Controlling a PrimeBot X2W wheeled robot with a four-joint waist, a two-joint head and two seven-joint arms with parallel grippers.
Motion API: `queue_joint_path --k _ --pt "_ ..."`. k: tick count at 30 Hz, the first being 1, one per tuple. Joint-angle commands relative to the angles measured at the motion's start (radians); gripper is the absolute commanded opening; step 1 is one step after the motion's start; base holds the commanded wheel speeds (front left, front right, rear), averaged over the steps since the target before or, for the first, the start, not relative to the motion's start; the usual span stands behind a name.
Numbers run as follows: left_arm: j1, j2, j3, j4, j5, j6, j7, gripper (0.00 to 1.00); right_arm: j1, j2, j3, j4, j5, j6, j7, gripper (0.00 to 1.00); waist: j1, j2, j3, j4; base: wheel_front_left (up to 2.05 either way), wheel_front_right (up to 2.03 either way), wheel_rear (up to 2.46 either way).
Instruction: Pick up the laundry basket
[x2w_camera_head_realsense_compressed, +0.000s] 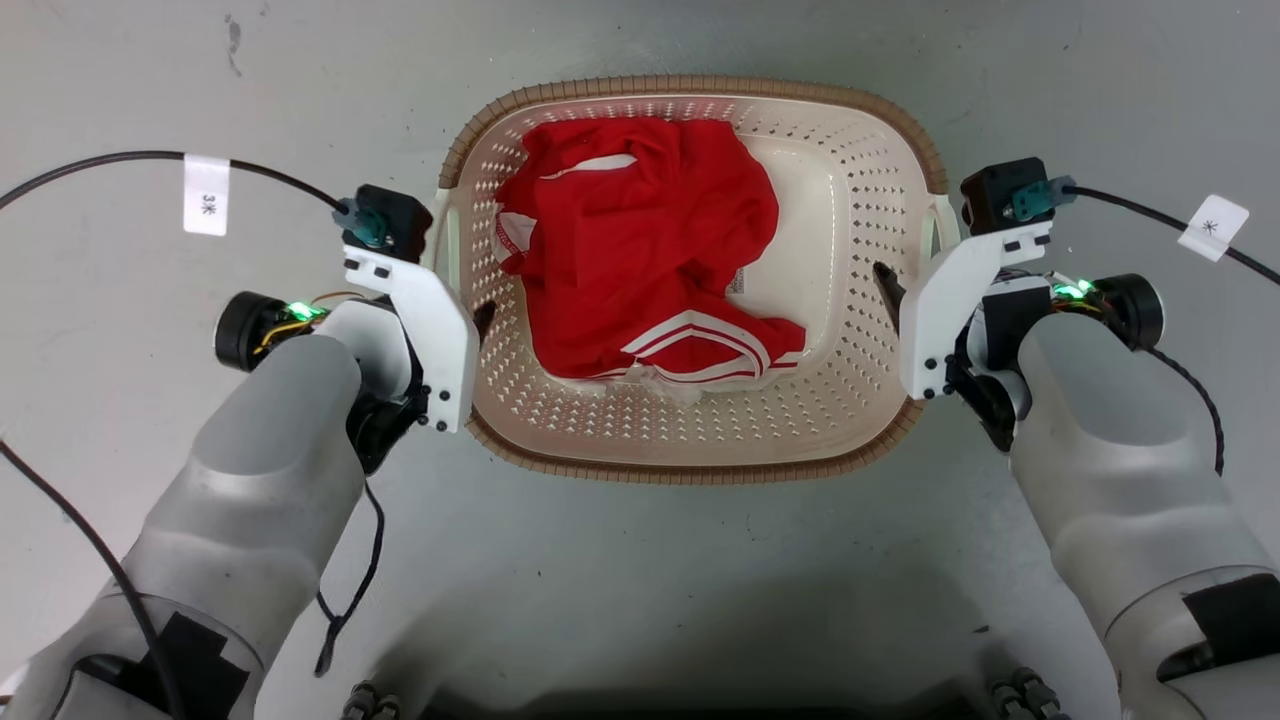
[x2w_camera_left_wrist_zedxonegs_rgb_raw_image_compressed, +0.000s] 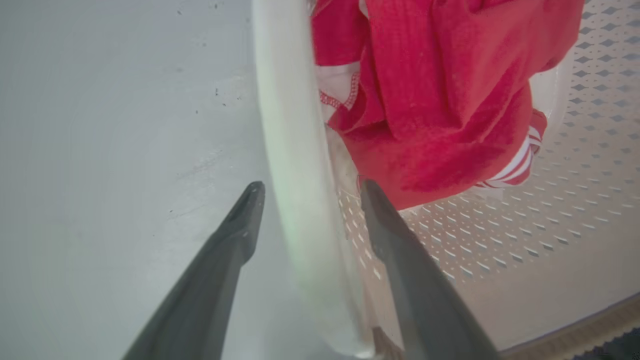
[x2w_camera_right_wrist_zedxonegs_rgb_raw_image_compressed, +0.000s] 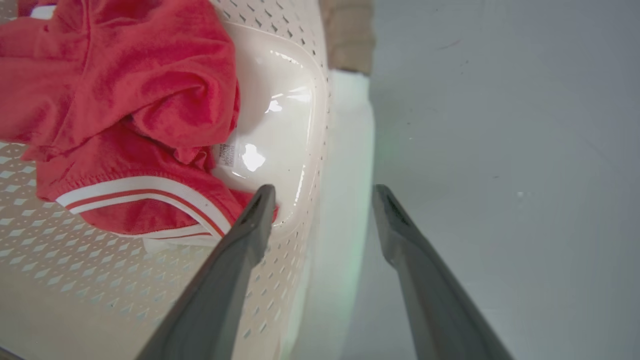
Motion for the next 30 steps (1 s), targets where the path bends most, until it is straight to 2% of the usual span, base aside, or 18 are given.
queue_joint_path --k 1,8,9,14,15,16,17,18,30 --pt "-0.018 0.022 -0.033 -0.017 -0.033 0.000 0.020 1.00 -0.024 -0.001 0.001 0.017 -0.006 -0.001 0.006 1.00 -0.0001 0.0000 0.003 0.002 0.00 0.00 0.00" --pt "-0.045 0.055 -0.140 -0.034 -0.120 -0.001 0.016 1.00 -0.045 -0.001 -0.017 0.054 -0.032 -0.001 -0.003 1.00 -0.0001 0.0000 0.009 0.007 0.00 0.00 0.00" --pt "-0.056 0.055 -0.175 -0.027 -0.147 -0.001 0.001 1.00 -0.043 -0.001 -0.018 0.061 -0.027 -0.001 -0.010 1.00 -0.0001 0.0000 0.012 0.011 0.00 0.00 0.00" --pt "-0.078 0.047 -0.223 -0.012 -0.191 -0.001 -0.016 1.00 -0.044 -0.001 -0.015 0.070 -0.035 -0.001 -0.021 1.00 -0.0001 0.0000 0.017 0.014 0.00 0.00 0.00" --pt "-0.077 0.042 -0.230 -0.011 -0.206 -0.001 -0.014 0.89 -0.043 -0.001 -0.014 0.071 -0.031 -0.001 -0.021 1.00 -0.0001 0.0000 0.018 0.015 0.00 0.00 0.00" --pt "-0.072 0.035 -0.244 -0.019 -0.224 -0.001 0.003 0.00 -0.040 -0.001 -0.013 0.072 -0.023 -0.001 -0.020 1.00 -0.0001 0.0000 0.018 0.015 0.00 0.00 0.00" --pt "-0.077 0.039 -0.259 -0.032 -0.229 -0.001 -0.003 0.00 -0.040 -0.001 -0.012 0.073 -0.016 -0.001 -0.021 0.69 -0.0001 0.0000 0.020 0.016 0.00 0.00 0.00" --pt "-0.093 0.049 -0.255 -0.025 -0.238 0.000 -0.026 0.00 -0.043 -0.001 -0.008 0.074 -0.014 -0.001 -0.024 0.00 -0.0001 0.0000 0.022 0.017 0.00 0.00 0.00" --pt "-0.099 0.058 -0.338 -0.004 -0.331 0.000 -0.033 0.00 -0.054 -0.005 0.009 0.085 -0.021 -0.001 -0.027 0.00 -0.0001 0.0000 0.009 0.015 0.00 0.00 0.00"
